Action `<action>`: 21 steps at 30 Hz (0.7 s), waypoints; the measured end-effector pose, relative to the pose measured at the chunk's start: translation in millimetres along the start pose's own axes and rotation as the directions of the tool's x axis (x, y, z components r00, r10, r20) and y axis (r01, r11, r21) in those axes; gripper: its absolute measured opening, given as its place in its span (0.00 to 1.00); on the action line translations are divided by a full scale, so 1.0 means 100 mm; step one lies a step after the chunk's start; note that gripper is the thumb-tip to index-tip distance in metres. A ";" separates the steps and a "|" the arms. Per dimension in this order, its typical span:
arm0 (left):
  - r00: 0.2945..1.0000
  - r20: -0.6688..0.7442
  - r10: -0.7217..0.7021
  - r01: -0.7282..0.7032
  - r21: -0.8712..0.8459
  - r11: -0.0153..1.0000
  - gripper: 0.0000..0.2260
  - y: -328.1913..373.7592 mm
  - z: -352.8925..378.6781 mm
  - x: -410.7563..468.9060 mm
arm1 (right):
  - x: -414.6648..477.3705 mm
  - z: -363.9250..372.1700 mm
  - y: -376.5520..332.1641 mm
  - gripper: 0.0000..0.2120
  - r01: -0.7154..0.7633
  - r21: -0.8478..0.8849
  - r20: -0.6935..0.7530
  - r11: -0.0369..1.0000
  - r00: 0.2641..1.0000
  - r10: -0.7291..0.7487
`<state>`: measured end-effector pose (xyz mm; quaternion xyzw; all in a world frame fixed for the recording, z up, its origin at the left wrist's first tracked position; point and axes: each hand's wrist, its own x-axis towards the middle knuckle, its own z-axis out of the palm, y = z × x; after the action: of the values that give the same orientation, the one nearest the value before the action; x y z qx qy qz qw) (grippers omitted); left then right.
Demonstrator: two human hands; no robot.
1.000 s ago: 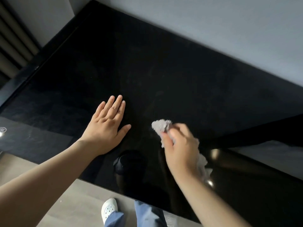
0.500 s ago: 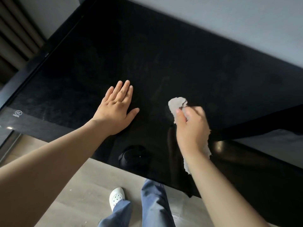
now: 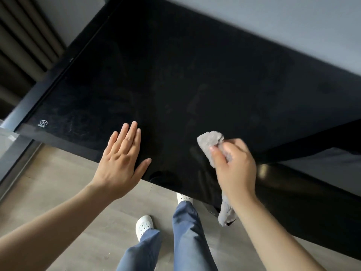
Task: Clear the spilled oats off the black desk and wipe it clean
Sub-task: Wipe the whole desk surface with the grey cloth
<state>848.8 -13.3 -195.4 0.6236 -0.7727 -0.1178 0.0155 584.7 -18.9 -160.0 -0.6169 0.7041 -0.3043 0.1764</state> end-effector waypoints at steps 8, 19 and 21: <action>1.000 -0.023 0.003 -0.004 -0.019 1.000 0.33 -0.04 0.02 -0.03 | -0.76 0.42 -0.17 0.11 0.074 -0.066 0.051 0.995 0.996 -0.070; 1.000 -0.019 -0.017 0.015 -0.137 0.991 0.37 0.05 -0.10 -0.11 | -0.23 -0.11 -0.26 0.22 -0.048 0.212 -0.010 0.976 0.999 0.051; 0.999 -0.053 -0.009 0.000 -0.170 0.985 0.37 0.12 -0.23 0.00 | 0.16 -0.22 -0.18 0.24 -0.047 0.151 -0.047 0.987 0.997 0.054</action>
<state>841.0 -14.3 -171.0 0.6246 -0.7577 -0.1667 0.0890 581.7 -31.2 -129.9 -0.5759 0.6988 -0.3675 0.2120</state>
